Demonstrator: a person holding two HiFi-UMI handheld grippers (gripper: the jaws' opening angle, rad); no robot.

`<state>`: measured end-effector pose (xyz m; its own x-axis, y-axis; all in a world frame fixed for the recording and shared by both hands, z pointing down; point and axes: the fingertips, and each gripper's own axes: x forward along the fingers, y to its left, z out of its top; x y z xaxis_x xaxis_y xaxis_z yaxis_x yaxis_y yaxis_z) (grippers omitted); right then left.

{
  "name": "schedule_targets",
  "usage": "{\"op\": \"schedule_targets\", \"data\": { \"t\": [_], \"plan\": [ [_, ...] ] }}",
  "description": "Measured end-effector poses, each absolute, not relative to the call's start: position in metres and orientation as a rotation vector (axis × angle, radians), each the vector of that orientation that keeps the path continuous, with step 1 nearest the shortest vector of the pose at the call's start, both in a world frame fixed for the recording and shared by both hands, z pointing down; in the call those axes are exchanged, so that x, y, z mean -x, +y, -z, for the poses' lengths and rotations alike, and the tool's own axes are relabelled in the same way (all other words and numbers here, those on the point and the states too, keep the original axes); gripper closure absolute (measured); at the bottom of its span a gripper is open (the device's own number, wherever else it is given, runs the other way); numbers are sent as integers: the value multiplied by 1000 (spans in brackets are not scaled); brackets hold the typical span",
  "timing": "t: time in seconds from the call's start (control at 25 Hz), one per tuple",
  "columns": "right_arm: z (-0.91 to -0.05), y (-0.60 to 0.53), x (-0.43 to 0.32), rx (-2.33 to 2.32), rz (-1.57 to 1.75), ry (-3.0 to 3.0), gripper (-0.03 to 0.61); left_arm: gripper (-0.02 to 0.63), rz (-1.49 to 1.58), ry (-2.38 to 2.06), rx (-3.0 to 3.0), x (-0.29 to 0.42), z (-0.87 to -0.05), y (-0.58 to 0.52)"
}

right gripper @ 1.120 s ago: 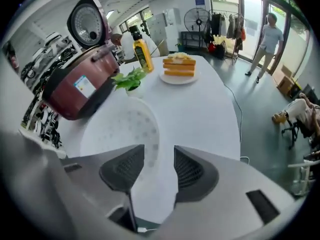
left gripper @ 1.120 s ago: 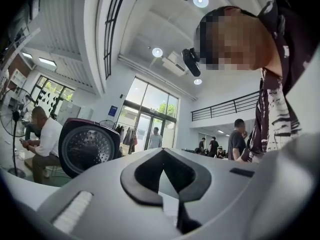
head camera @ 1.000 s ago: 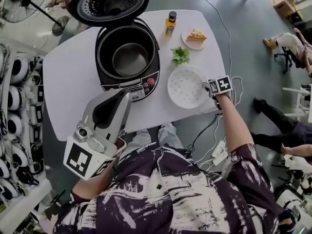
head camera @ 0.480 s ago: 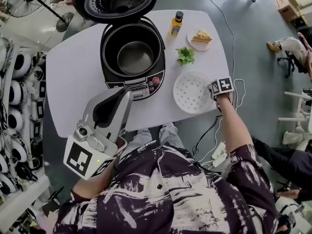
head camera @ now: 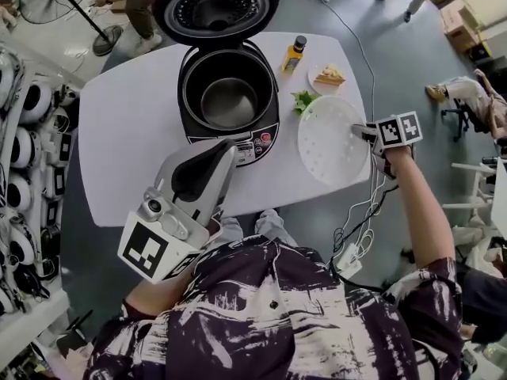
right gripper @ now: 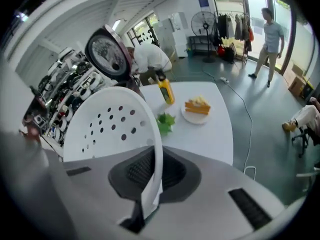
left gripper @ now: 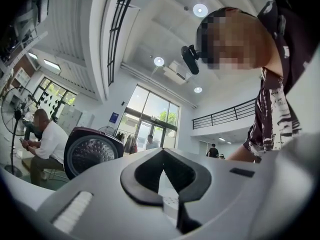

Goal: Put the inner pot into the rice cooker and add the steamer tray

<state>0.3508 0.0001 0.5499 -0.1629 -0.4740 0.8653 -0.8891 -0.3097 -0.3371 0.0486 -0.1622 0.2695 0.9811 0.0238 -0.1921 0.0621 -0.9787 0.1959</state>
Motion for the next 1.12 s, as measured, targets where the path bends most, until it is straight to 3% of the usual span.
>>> {"op": "schedule_targets", "data": {
  "t": [0.16,0.32,0.56,1.12],
  "plan": [
    [-457,-97,-342,-1761,-1263,-1740,578,609,335,27,-2926,-33,-260,-169],
    [-425,-205,-318,-1755,-1114,-1794,578,609,354,-42,-2927,-4,-258,-187],
    [-486,-288,-274,-1724,-1160,-1684,578,609,357,-159,-2936,38,-258,-211],
    [-561,-302,-267,-1664,-1080,-1410,577,609,355,-308,-2921,87,-267,-254]
  ]
}}
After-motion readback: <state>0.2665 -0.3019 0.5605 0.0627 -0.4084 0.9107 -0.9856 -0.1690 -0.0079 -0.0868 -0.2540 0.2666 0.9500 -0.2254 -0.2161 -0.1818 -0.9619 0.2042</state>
